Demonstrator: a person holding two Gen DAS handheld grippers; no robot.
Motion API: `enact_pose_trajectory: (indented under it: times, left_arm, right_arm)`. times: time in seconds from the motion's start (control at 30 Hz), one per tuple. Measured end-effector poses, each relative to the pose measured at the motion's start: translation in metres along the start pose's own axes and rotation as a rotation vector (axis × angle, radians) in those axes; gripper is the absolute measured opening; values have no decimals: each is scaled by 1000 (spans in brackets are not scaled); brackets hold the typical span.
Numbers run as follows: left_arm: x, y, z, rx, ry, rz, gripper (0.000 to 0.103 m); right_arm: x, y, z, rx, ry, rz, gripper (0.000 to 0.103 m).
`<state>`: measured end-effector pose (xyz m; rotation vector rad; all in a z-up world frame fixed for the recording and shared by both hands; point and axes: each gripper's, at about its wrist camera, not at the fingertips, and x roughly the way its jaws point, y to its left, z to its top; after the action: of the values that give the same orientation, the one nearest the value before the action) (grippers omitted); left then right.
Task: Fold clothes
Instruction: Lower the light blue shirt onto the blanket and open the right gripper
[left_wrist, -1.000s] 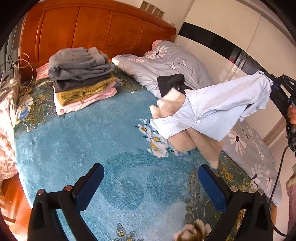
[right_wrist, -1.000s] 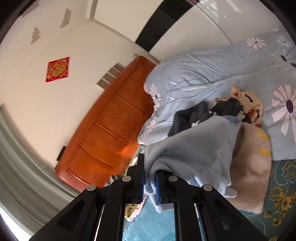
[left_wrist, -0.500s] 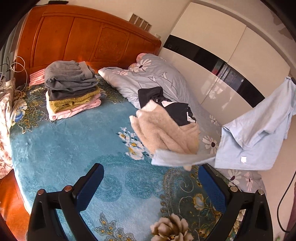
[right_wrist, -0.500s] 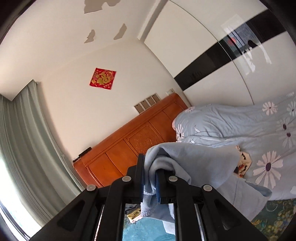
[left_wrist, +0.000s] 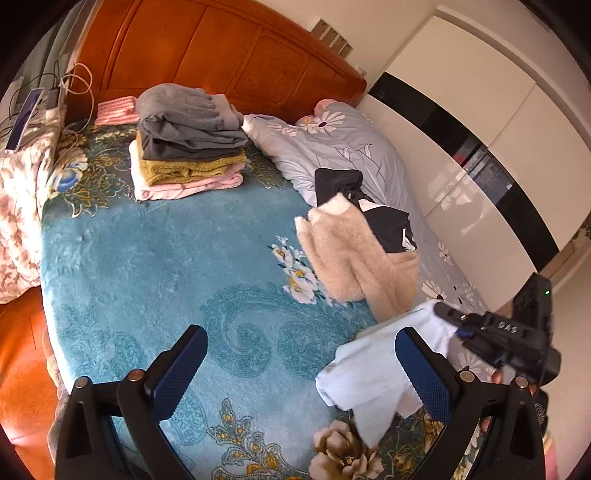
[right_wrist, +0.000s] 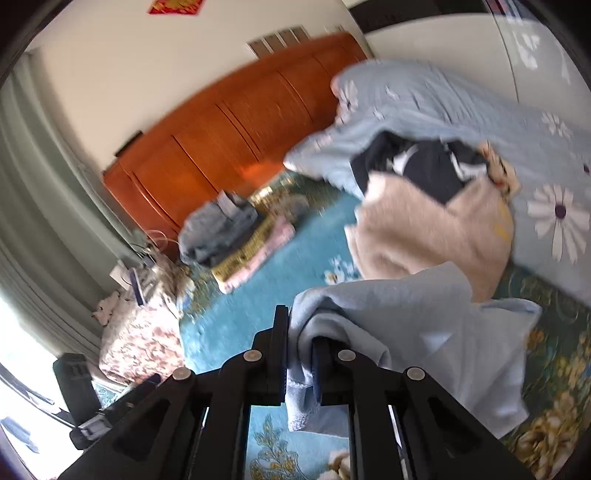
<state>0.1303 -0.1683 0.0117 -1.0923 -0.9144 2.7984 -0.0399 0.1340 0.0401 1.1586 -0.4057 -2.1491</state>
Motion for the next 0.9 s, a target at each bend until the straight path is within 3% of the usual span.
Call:
enact_pose_trajectory:
  times: [0.07,0.2,0.37,0.4,0.5,0.53,0.7,0.9]
  left_arm:
    - [2,7,0,-22,10,1,103]
    - [7,15,-2,-38,28,21,103]
    - [16,28,-7,-55,61,31,103]
    - [20,31,-8,-63,73,34,103]
    - [33,36,-11,-86,119,29,103]
    - [37,37,-12,-94,135,28,103]
    - [54,29,-24,-22,189,62,103]
    - [79,30,-46,67,278,158,103]
  right_arm:
    - [40,-12,-24,66,68,16,11]
    - [92,10,-52,58,148,88,11]
    - [134,28,-81,-18,277,43,16]
    - [135,26,-86,-22,288,42,19]
    - [117,14,-93,7,263,98,57]
    - [108,8,-94,20,248,106,63]
    - [62,-26,-97,107,155,66,64]
    - [37,-91,-115,225,140,-132,64]
